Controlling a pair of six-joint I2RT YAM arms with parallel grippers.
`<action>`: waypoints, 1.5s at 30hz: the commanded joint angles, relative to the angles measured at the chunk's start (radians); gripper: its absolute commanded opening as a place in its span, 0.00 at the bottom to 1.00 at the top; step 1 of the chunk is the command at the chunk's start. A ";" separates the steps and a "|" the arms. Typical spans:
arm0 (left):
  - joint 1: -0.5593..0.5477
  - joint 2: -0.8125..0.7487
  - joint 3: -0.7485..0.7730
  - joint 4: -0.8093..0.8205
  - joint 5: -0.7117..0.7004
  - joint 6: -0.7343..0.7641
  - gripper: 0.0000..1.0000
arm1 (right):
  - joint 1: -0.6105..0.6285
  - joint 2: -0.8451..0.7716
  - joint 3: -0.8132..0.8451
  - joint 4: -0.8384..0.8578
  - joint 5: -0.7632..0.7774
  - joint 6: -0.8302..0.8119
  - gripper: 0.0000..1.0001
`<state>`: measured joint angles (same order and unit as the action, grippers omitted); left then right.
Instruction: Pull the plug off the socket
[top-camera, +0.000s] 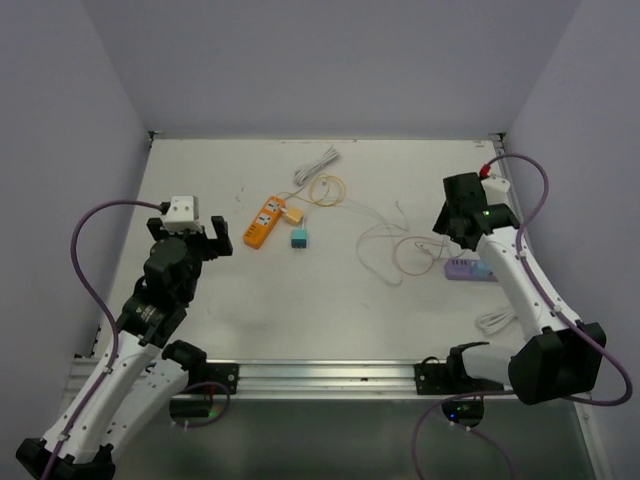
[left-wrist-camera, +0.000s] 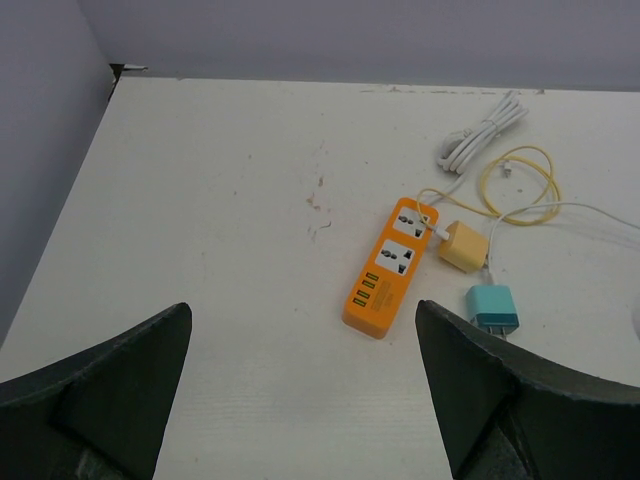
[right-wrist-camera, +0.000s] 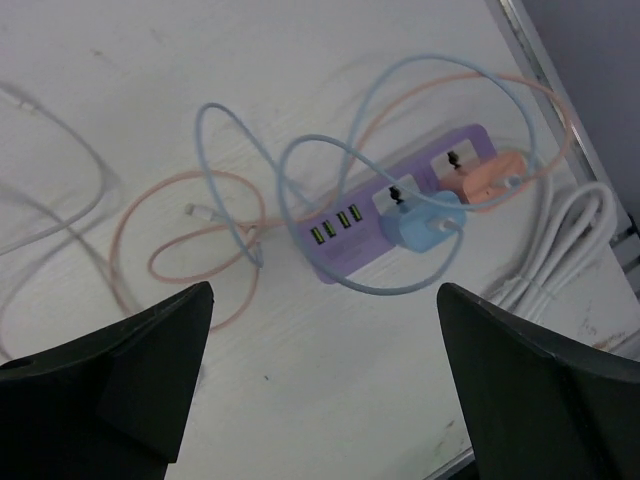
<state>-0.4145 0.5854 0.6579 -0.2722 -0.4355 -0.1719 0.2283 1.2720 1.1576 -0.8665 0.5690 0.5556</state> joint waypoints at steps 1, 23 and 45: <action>0.005 -0.016 -0.001 0.025 -0.008 0.009 0.97 | -0.040 -0.049 -0.073 -0.103 0.094 0.240 0.97; 0.005 -0.038 -0.007 0.028 0.004 0.008 0.97 | -0.049 0.116 -0.248 -0.008 0.164 0.842 0.88; 0.005 -0.045 -0.012 0.031 0.026 0.011 0.97 | 0.020 0.317 -0.168 -0.097 0.312 1.132 0.84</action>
<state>-0.4145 0.5476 0.6559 -0.2722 -0.4225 -0.1719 0.2466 1.5780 0.9501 -0.9173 0.7723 1.5974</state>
